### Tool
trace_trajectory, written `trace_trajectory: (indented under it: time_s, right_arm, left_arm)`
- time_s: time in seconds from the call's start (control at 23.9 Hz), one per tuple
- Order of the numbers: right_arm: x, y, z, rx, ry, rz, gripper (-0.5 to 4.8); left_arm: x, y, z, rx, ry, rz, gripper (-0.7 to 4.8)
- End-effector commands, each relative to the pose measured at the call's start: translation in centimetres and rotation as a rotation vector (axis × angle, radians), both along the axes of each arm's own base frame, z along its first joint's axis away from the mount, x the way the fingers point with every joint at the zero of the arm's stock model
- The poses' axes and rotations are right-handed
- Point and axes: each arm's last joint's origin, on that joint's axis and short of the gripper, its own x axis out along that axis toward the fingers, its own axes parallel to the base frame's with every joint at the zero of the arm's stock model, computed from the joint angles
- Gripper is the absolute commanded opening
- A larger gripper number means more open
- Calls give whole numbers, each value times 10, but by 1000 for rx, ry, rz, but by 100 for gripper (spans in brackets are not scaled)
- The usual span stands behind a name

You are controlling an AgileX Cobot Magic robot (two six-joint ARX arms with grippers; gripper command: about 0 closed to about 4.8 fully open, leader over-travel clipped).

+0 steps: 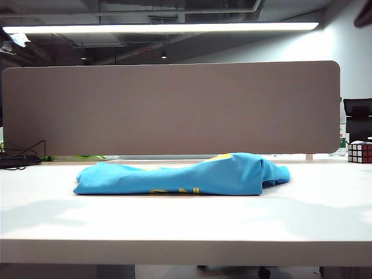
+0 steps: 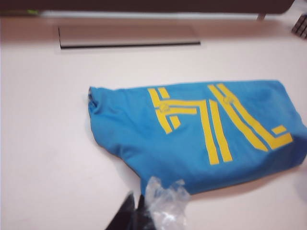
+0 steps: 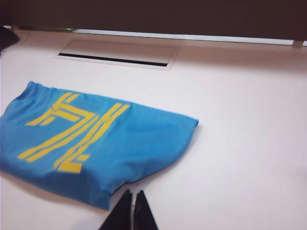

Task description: Fold the bottom side of the soccer jersey horizontally towards the center, about one-third of the way, then fold the sleeve back towards the center, creating a straight line along the edge of the the soccer jersey, and finally fold the bottom of the soccer jersey up towards the top, creating a neat rectangle.

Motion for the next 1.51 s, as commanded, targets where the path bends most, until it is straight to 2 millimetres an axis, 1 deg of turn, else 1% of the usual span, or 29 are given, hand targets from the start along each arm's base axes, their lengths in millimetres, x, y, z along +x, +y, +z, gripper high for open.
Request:
trace_trajectory:
  time_s: [0.04,0.13,0.17,0.21,0.25,0.42,0.5,0.54,0.59,0.67,0.75,0.8,0.96,1.13,1.21,1.3,1.34,1.42,1.51]
  right_arm:
    - [-13,1,-20,26,-53,-11,21]
    - [-21,1,-34,26,-61,-10,21]
    - [-30,1,-48,31,-65,-11,21]
    - [-32,1,-53,32,-66,-11,21]
    - [-38,2,-64,33,-73,-12,21]
    - [-44,1,-80,45,-69,-49,21]
    - [-47,0,-94,40,-40,-66,16]
    - [-48,0,-98,40,-30,-66,14]
    - [-49,1,-101,42,-25,-62,-1]
    - [-51,1,-108,43,-29,-60,-6]
    - [-59,1,-116,58,-56,-66,-6]
    - [-65,1,-122,59,-98,-67,-6]
    - [-79,2,-128,60,-188,-62,-5]
    - [-94,2,-131,58,-231,-64,-6]
    - [-106,2,-135,51,-267,-94,-6]
    - [-105,1,-137,34,-241,-116,-5]
    - [-105,0,-141,2,-214,-140,-5]
    - [-104,-1,-146,-28,-206,-181,-5]
    - [-101,-4,-152,-47,-227,-255,-6]
  left_arm:
    - [-19,-1,-18,-25,-78,13,-5]
    - [-28,-2,-29,-24,-112,12,-5]
    - [-37,-2,-41,-40,-151,16,-5]
    - [-40,-3,-46,-45,-172,16,-5]
    - [-47,-3,-56,-74,-205,21,-5]
    - [-58,-3,-75,-122,-228,36,-5]
    - [-66,-4,-89,-127,-229,36,-5]
    - [-68,-4,-92,-134,-229,37,-6]
    - [-69,-4,-95,-142,-228,35,-5]
    - [-73,-4,-99,-178,-214,27,-6]
    - [-79,-5,-102,-176,-229,21,-5]
    - [-83,-5,-103,-169,-265,26,-6]
    - [-89,-4,-105,-161,-329,66,-5]
    - [-95,-3,-109,-167,-379,79,-6]
    - [-96,-3,-120,-162,-385,91,-5]
    - [-95,-3,-130,-162,-319,110,-5]
    - [-96,-3,-138,-194,-220,116,-5]
    - [-97,-3,-144,-198,-160,122,-5]
    - [-96,-3,-141,-130,-216,116,-5]
